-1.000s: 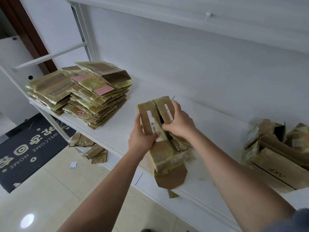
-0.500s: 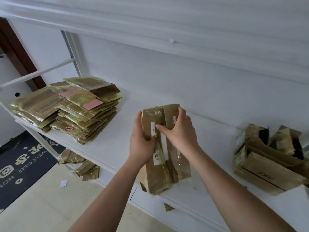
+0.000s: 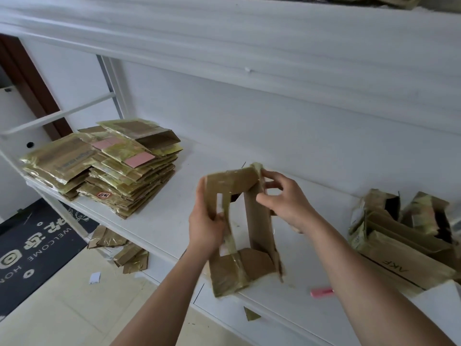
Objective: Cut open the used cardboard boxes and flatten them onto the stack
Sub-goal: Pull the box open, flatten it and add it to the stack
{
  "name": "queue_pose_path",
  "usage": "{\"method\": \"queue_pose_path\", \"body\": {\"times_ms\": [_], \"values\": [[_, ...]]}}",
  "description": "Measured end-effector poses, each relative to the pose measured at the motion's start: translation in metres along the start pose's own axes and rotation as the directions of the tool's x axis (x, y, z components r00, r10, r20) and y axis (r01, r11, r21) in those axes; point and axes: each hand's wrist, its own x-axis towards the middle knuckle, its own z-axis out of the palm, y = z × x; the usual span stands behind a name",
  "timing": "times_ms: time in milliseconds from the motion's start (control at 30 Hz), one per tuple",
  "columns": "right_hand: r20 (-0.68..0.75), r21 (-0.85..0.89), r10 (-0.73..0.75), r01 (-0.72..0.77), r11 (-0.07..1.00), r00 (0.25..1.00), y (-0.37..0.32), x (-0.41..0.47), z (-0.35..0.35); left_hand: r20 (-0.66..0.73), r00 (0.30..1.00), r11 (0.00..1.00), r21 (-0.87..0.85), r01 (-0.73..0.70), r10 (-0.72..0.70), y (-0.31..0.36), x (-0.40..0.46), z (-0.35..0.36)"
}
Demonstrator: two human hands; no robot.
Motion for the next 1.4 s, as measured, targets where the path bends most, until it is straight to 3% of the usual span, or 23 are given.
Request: {"method": "queue_pose_path", "body": {"times_ms": [100, 200, 233, 300, 367, 400, 500, 567, 700, 833, 900, 1067, 1233, 1333, 1400], "values": [[0.111, 0.14, -0.009, -0.007, 0.99, 0.994, 0.003, 0.001, -0.013, 0.041, 0.999, 1.0, 0.011, 0.02, -0.02, -0.002, 0.013, -0.013], [0.082, 0.224, 0.087, -0.104, 0.969, 0.993, 0.015, -0.001, -0.022, 0.073, 0.996, 0.999, -0.018, 0.045, -0.043, -0.002, 0.021, -0.018], [0.033, 0.174, 0.116, -0.12, 0.977, 0.993, 0.021, -0.002, -0.024, 0.082, 0.995, 0.997, -0.047, 0.064, -0.06, -0.002, 0.024, -0.017], [-0.177, -0.106, 0.101, -0.121, 0.987, 0.979, 0.036, -0.001, -0.023, 0.099, 0.992, 0.992, -0.092, 0.089, -0.08, -0.001, 0.029, -0.014], [-0.336, -0.408, -0.059, -0.089, 0.909, 0.94, 0.044, -0.003, -0.018, 0.072, 0.997, 0.999, -0.012, 0.031, -0.03, 0.0, 0.031, -0.007], [-0.334, -0.524, -0.157, -0.044, 0.851, 0.93, 0.046, -0.006, -0.013, 0.039, 0.999, 0.997, 0.071, -0.01, 0.007, 0.0, 0.031, -0.004], [-0.18, -0.737, -0.228, 0.022, 0.675, 0.957, 0.057, -0.016, 0.008, -0.019, 0.999, 0.968, 0.25, -0.032, 0.038, -0.006, 0.035, 0.001], [-0.093, -0.782, -0.141, 0.016, 0.624, 0.986, 0.064, -0.022, 0.018, 0.011, 1.0, 0.941, 0.338, 0.002, -0.006, -0.01, 0.042, 0.0], [0.051, -0.691, 0.169, -0.087, 0.718, 0.984, 0.068, -0.018, 0.015, 0.142, 0.985, 0.875, 0.484, 0.016, -0.097, -0.009, 0.052, 0.006], [0.116, -0.559, 0.243, -0.139, 0.817, 0.963, 0.065, -0.006, 0.015, 0.149, 0.951, 0.697, 0.712, 0.086, -0.27, 0.0, 0.056, 0.028], [0.142, -0.546, 0.248, -0.133, 0.827, 0.958, 0.065, -0.003, 0.016, 0.126, 0.948, 0.661, 0.743, 0.104, -0.291, 0.001, 0.056, 0.033], [0.163, -0.489, 0.262, -0.153, 0.859, 0.951, 0.066, -0.001, 0.016, 0.18, 0.946, 0.777, 0.621, 0.105, -0.271, -0.002, 0.062, 0.025], [0.178, -0.467, 0.248, -0.14, 0.873, 0.952, 0.068, -0.001, 0.017, 0.259, 0.913, 0.937, 0.238, 0.257, -0.316, -0.001, 0.064, 0.006], [0.184, -0.445, 0.248, -0.144, 0.884, 0.951, 0.067, -0.003, 0.017, 0.356, 0.856, 0.9, -0.08, 0.428, -0.375, 0.0, 0.063, -0.016], [0.179, -0.42, 0.23, -0.137, 0.897, 0.957, 0.067, -0.003, 0.016, 0.407, 0.847, 0.893, -0.141, 0.427, -0.341, -0.002, 0.06, -0.029]]}}
